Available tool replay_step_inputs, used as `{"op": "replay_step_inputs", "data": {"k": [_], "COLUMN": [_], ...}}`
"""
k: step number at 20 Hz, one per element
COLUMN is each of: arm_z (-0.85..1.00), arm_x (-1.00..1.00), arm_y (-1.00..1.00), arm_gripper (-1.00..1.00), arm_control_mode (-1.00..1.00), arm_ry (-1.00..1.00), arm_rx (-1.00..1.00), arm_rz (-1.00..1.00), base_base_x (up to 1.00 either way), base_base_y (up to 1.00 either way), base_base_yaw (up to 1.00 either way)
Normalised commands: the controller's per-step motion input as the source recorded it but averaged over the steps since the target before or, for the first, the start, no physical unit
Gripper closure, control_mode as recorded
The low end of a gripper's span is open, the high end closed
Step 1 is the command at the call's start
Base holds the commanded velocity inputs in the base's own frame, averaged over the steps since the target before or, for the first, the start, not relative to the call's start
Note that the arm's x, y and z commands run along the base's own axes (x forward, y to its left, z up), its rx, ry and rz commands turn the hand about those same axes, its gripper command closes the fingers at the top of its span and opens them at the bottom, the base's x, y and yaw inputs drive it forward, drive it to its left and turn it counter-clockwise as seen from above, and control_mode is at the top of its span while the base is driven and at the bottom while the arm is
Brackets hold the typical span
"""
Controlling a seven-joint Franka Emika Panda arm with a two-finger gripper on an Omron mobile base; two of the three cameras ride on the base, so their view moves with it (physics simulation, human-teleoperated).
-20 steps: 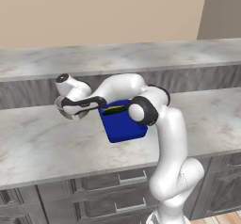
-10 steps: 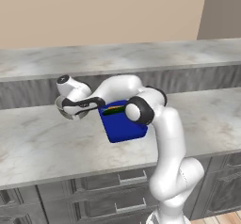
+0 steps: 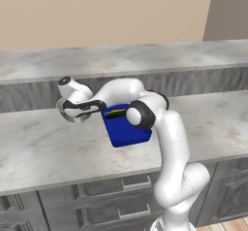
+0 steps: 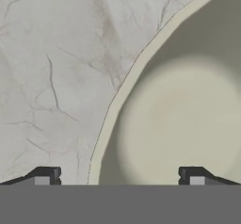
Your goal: Place the two vegetables and bowl onto the tray for setting up a vegetable dip station.
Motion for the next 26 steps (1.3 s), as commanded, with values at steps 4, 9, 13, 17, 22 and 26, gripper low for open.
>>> {"op": "replay_step_inputs", "data": {"k": [4, 9, 13, 17, 22, 26], "arm_z": [0.0, 0.0, 0.0, 0.11, 0.3, 0.24], "arm_x": [0.0, 0.0, 0.0, 0.0, -0.13, -0.33], "arm_y": [0.0, 0.0, 0.0, -0.05, -0.2, -0.22], "arm_gripper": [1.0, 1.0, 1.0, 1.0, 1.0, 1.0], "arm_control_mode": [-1.0, -1.0, -1.0, -1.0, -1.0, -1.0], "arm_ry": [0.0, 0.0, 0.0, 0.0, -0.01, -0.03], "arm_rx": [0.0, 0.0, 0.0, 0.0, 0.0, 0.0], "arm_rz": [0.0, 0.0, 0.0, 0.0, 0.0, 0.0], "base_base_x": [0.0, 0.0, 0.0, 0.0, 0.0, 0.0], "base_base_y": [0.0, 0.0, 0.0, 0.0, 0.0, 0.0], "base_base_yaw": [0.0, 0.0, 0.0, 0.0, 0.0, 0.0]}}
